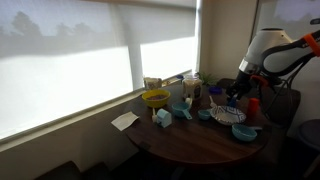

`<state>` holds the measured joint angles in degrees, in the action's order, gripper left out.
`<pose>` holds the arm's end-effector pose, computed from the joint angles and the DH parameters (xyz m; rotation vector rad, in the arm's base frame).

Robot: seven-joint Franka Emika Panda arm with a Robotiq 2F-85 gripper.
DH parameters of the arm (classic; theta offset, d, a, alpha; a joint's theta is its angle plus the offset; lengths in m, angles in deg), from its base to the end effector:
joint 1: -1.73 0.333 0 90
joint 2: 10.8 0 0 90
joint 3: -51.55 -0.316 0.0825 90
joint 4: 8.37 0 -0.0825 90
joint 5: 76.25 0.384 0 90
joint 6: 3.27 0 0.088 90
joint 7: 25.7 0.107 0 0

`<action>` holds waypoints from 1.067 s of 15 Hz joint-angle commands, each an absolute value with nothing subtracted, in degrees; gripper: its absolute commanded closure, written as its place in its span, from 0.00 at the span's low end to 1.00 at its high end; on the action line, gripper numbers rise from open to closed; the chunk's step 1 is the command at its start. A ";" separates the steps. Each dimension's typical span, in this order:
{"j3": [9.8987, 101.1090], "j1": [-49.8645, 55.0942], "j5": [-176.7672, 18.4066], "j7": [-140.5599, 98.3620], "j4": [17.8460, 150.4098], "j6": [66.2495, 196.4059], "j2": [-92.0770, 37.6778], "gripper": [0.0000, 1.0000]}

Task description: Put the orange block on the table then put the blue block on top of the orange block

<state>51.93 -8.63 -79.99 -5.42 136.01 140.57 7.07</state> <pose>0.4473 -0.0843 0.4210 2.9927 -0.7555 0.4744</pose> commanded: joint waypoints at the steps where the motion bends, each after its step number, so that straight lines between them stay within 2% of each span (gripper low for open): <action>1: 52.13 -8.69 -80.03 -4.49 135.05 141.94 5.67 0.65; 5: 52.39 -8.25 -79.39 -5.12 134.97 141.27 6.39 0.91; 16: 52.76 -9.95 -82.26 -7.92 135.55 129.81 17.82 0.91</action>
<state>52.50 -8.93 -80.67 -6.75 134.98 134.13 13.79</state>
